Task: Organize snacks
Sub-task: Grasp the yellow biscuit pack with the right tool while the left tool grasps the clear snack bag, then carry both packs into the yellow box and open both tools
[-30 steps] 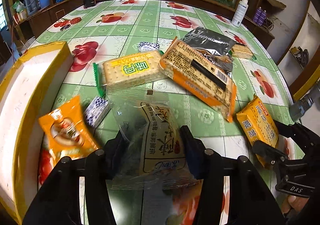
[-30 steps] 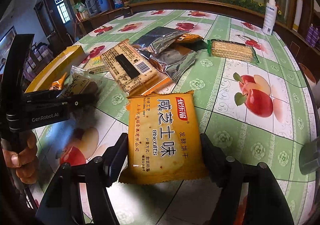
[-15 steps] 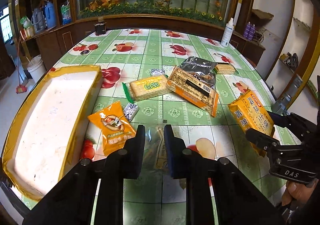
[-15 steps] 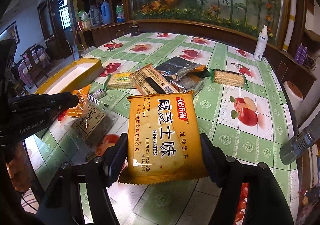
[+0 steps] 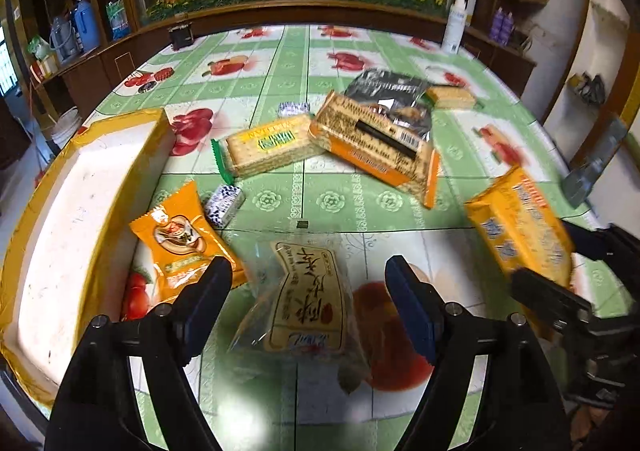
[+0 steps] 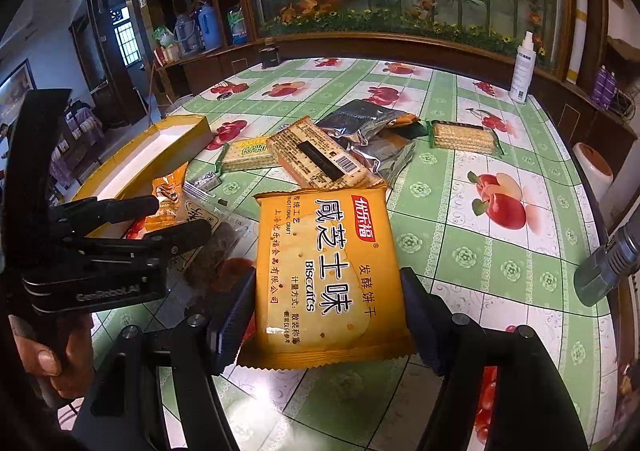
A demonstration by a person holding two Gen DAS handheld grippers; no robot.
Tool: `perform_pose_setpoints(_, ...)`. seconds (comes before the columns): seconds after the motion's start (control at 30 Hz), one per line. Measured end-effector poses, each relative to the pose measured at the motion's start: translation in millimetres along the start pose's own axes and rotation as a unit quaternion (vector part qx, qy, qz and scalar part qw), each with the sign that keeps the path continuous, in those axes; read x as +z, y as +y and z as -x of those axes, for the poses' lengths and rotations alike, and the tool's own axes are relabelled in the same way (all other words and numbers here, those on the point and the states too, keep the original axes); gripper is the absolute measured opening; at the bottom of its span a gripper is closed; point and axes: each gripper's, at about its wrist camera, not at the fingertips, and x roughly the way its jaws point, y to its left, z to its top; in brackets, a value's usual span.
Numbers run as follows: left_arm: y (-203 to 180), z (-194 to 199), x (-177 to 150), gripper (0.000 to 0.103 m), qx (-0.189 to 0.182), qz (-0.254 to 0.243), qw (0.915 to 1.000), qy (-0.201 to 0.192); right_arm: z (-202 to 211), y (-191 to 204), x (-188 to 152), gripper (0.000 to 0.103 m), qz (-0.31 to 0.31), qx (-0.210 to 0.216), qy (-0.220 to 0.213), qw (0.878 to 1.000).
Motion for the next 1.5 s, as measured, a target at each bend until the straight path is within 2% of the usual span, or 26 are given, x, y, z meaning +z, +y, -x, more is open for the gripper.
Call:
perform_pose_setpoints(0.13,-7.4,-32.2,-7.6,0.077,0.021,-0.014,0.9985,0.048,3.5,-6.4,-2.5,0.071,-0.009,-0.001,-0.002,1.0)
perform_pose_setpoints(0.17,-5.3,-29.9,-9.6,0.071,0.008,-0.007,0.9994,0.033,4.0,-7.6,-2.9,0.071,-0.01,-0.002,-0.003,1.0)
perform_pose_setpoints(0.2,-4.8,-28.8,-10.9,0.058,0.008,-0.006,0.9995,0.03,4.6,-9.2,-3.5,0.071,-0.013,-0.003,-0.004,1.0)
perform_pose_setpoints(0.27,-4.4,-24.4,-11.4,0.054,0.003,-0.006,0.9996,0.029,5.0,-11.0,-4.2,0.071,-0.017,-0.002,-0.004,1.0)
perform_pose_setpoints(0.4,8.4,-5.5,-15.2,0.044,-0.022,0.015,0.9996,0.002,6.2,-12.1,-4.7,0.071,-0.022,0.002,-0.005,1.0)
perform_pose_setpoints(0.5,24.1,15.0,-18.7,0.044,-0.036,0.035,0.9985,-0.025,7.7,-8.2,-3.7,0.071,-0.021,0.006,-0.008,1.0)
perform_pose_setpoints(0.73,68.0,58.2,-27.8,0.043,0.029,0.054,0.9954,-0.073,5.8,12.9,4.7,0.071,-0.01,0.024,-0.019,0.999)
perform_pose_setpoints(1.13,147.9,94.4,-43.4,0.043,0.078,0.12,0.9845,-0.102,-12.5,98.3,33.0,0.071,0.058,0.083,-0.031,0.994)
perform_pose_setpoints(1.33,193.5,92.2,-50.0,0.043,0.104,0.157,0.9776,-0.094,-29.8,154.4,60.7,0.071,0.083,0.15,-0.029,0.985)
perform_pose_setpoints(1.5,222.4,77.2,-53.2,0.043,0.11,0.173,0.9761,-0.072,-63.1,209.5,86.6,0.071,0.105,0.199,-0.01,0.974)
